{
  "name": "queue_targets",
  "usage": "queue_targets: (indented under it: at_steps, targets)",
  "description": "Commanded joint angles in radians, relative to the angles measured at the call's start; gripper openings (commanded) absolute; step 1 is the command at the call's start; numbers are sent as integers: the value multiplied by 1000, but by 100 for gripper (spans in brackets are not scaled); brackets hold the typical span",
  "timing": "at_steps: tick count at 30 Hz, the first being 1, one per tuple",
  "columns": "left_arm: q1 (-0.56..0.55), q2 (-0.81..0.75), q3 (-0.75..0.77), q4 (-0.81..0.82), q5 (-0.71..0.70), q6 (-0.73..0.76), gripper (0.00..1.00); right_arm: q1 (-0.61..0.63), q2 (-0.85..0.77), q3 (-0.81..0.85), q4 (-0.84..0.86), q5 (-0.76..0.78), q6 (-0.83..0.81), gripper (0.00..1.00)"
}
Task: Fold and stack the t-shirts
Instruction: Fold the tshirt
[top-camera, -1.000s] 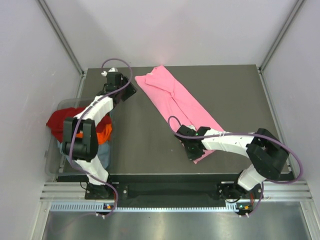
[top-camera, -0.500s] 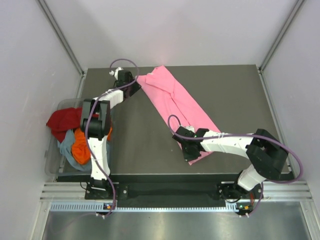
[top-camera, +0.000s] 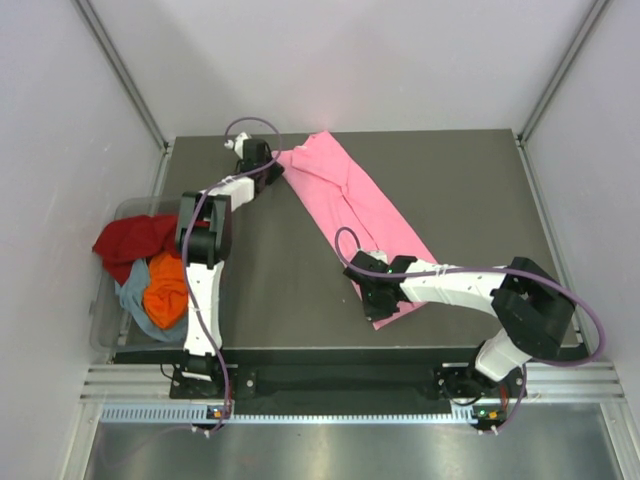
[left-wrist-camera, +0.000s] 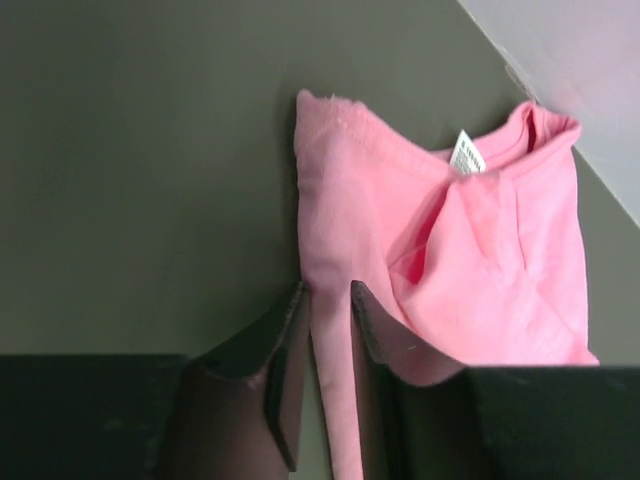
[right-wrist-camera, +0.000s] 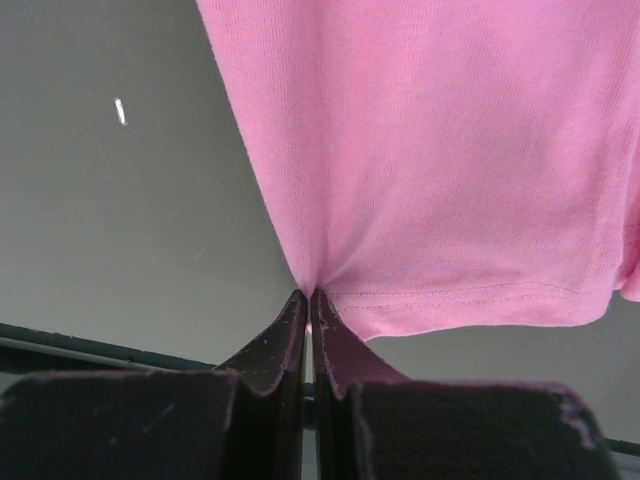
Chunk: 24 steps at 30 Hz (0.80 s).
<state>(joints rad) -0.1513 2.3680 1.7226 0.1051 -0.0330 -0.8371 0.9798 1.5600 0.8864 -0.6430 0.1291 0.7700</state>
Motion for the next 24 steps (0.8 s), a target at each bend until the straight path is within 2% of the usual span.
queue_targets:
  at_steps: [1,2,3,6,11,22,24]
  targets:
    - [4,46,61,25,-31,13,23,23,6,37,17,-20,25,0]
    - [4,60,92,22,-31,13,19,23,8,36,17,-20,25,0]
    - [6,72,110,18,-30,13,10,25,12,36,19,-19,26,0]
    - [6,126,193,-7,-27,13,0,25,24,37,13,-14,46,0]
    - [6,166,245,-27,-68,21,0,45,40,63,32,-22,124,0]
    - [7,215,339,-70,-105,21,0,115,189,227,6,-9,273,0]
    - [10,215,344,-80,-93,27,0,126,206,262,8,-11,301,3]
